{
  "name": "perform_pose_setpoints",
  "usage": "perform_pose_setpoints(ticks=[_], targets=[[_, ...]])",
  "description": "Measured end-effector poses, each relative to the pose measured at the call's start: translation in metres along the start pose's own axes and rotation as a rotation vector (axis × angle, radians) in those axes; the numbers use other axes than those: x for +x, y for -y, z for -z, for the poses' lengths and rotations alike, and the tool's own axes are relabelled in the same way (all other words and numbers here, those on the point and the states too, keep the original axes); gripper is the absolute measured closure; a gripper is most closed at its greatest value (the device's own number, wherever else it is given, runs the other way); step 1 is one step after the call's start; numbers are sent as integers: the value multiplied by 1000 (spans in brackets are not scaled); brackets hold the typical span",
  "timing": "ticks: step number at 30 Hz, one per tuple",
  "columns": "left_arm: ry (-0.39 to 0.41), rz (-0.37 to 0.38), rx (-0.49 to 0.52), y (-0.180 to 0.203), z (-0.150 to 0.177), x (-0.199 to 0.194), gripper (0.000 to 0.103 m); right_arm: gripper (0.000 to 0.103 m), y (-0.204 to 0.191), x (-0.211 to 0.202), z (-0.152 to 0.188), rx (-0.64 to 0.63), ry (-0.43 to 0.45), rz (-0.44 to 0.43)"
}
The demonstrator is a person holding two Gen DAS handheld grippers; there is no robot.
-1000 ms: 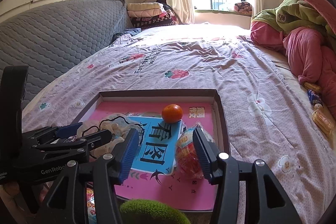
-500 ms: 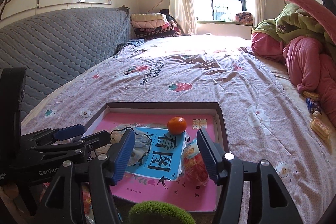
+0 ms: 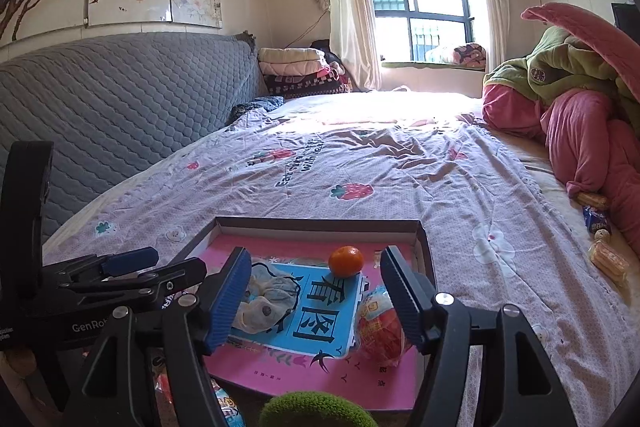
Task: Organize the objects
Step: 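Withdraw both open tools from the box back toward the remaining items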
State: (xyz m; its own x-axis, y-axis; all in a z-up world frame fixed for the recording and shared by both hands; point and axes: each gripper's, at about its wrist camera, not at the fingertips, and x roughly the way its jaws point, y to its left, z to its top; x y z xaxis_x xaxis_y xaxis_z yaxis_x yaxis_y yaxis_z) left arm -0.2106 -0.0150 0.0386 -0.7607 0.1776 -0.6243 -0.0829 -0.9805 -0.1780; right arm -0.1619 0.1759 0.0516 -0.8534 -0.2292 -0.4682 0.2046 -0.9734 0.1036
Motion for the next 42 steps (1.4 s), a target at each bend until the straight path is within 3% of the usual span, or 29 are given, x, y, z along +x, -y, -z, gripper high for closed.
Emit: perform_pose_setpoints(ticks=[8,19,42], targets=[[9,6,-39,-5,3,-8,28,36,-1,-6,0,-21,15,-1],[49,-28,-16,0,6,-23,28,33,-5,-15,-2,-30,55,-19],[53,-39,-4,6,23,-43,28,31,1,-40,12,-12,89,-13]])
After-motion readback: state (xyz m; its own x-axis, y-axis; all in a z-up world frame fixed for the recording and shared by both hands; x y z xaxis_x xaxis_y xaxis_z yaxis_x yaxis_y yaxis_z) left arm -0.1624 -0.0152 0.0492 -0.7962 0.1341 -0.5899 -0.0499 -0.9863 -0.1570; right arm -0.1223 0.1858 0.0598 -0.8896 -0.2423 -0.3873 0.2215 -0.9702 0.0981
